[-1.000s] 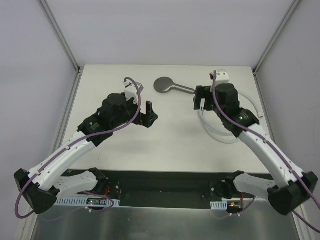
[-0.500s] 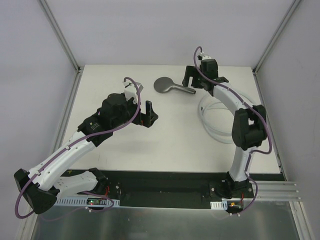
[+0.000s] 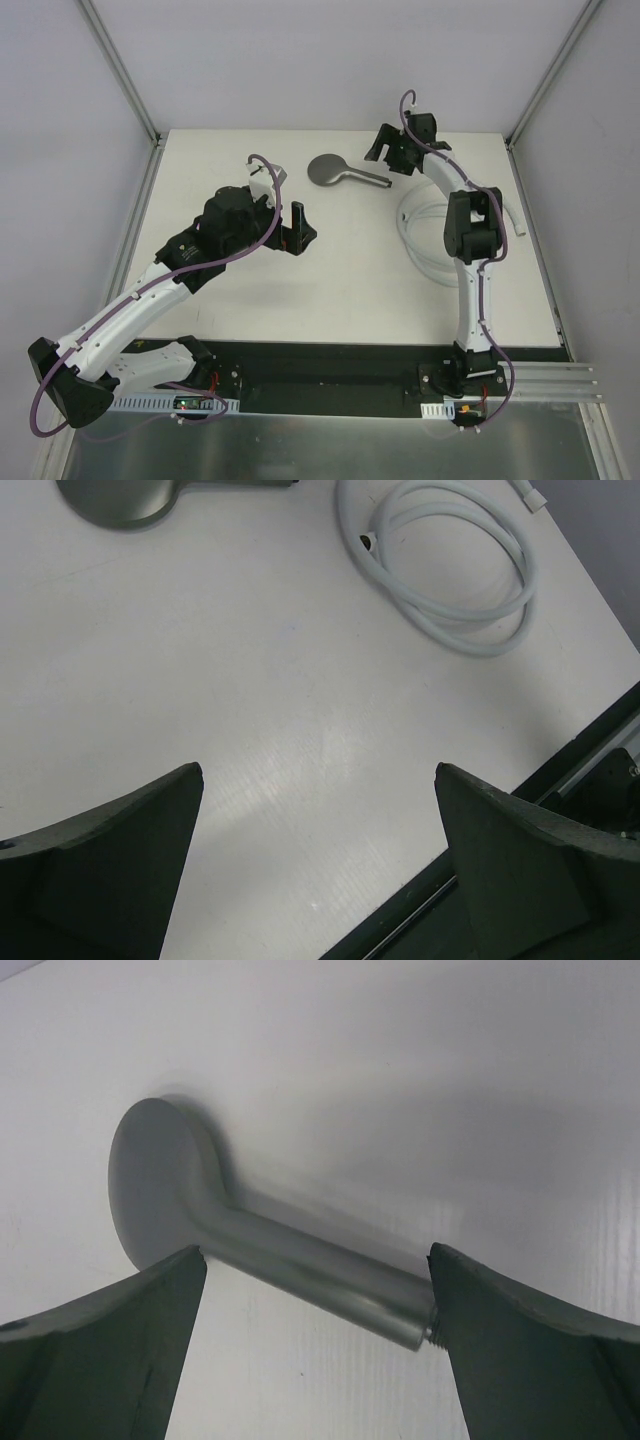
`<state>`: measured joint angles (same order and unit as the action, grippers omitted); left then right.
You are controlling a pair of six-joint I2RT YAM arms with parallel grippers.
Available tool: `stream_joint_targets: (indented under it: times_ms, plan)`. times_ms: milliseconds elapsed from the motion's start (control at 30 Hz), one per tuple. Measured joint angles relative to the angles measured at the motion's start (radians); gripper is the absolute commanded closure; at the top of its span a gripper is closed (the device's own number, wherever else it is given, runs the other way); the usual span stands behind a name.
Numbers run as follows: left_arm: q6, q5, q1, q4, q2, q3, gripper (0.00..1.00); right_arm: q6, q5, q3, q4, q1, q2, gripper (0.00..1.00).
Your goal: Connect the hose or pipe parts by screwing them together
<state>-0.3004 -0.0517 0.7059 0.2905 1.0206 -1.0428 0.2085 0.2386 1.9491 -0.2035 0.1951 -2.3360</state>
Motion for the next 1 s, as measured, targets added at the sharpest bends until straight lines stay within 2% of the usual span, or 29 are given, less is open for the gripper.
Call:
stream_joint_targets:
  times_ms: [200,300,433,700,800,833,900,933,1000]
  plan:
    - [0.000,0.000,0.000,0.000,0.000,0.000,0.01,-0.018,0.056,0.317,-0.198,0.011,-0.177,0.04]
    - [0.000,0.000,0.000,0.000,0.001,0.000,0.01,-0.034,0.088,0.407,-0.285,0.020,-0.222,0.03]
    - [0.000,0.000,0.000,0.000,0.009,0.000,0.01,-0.056,0.122,0.436,-0.381,0.032,-0.233,0.00]
    - [0.000,0.000,0.000,0.000,0.009,0.000,0.01,-0.154,0.125,0.405,-0.507,0.074,-0.231,0.19]
    - [0.000,0.000,0.000,0.000,0.009,0.000,0.01,-0.211,0.076,0.336,-0.514,0.111,-0.186,0.30]
    - [0.000,0.000,0.000,0.000,0.009,0.000,0.01,-0.230,0.053,0.306,-0.520,0.128,-0.169,0.39]
    - [0.000,0.000,0.000,0.000,0.009,0.000,0.01,-0.266,0.001,0.245,-0.513,0.165,-0.133,0.46]
    - [0.000,0.001,0.000,0.000,0.009,0.000,0.02,-0.279,-0.024,0.213,-0.512,0.183,-0.115,0.54]
    - [0.000,0.001,0.000,0.000,0.010,0.000,0.02,-0.306,-0.076,0.146,-0.499,0.222,-0.078,0.63]
